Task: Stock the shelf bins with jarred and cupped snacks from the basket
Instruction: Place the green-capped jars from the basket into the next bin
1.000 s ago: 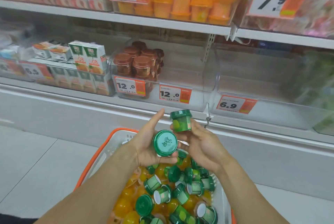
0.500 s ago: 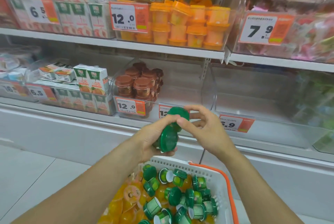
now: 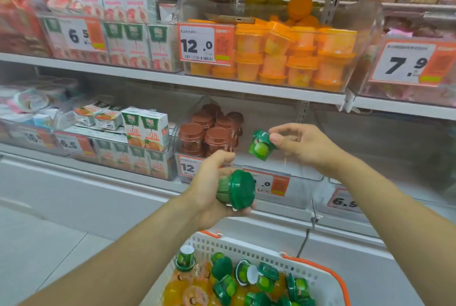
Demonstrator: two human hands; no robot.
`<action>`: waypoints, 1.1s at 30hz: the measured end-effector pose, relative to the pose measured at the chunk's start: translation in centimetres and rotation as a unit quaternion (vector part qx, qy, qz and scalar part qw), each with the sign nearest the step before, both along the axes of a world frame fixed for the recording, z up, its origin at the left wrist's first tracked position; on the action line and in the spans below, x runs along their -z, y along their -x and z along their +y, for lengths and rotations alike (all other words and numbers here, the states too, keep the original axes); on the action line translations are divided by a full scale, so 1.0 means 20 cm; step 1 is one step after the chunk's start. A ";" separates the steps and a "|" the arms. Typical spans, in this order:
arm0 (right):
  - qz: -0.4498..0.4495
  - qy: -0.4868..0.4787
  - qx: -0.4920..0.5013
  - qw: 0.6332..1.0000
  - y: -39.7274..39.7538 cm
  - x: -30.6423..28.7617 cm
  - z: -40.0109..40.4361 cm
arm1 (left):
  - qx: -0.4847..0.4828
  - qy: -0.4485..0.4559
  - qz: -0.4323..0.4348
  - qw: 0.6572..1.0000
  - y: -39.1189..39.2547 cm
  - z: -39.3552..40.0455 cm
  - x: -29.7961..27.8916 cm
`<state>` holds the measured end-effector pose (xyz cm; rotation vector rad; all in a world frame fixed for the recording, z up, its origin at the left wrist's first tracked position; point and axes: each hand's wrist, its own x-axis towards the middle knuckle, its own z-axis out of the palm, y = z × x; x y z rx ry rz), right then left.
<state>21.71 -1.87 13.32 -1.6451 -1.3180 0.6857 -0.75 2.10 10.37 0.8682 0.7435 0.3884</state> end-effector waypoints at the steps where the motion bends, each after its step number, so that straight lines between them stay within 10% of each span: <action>1: -0.010 0.010 0.020 1.000 -0.01 0.01 0.04 | -0.005 0.017 -0.007 1.000 0.00 0.01 0.02; 17: -0.081 0.293 -0.041 0.952 0.03 0.24 0.36 | -0.164 0.047 -0.015 0.985 0.08 0.14 0.17; 33: -0.091 0.303 -0.061 0.947 0.06 0.22 0.37 | -0.242 0.057 -0.050 0.967 0.12 0.12 0.12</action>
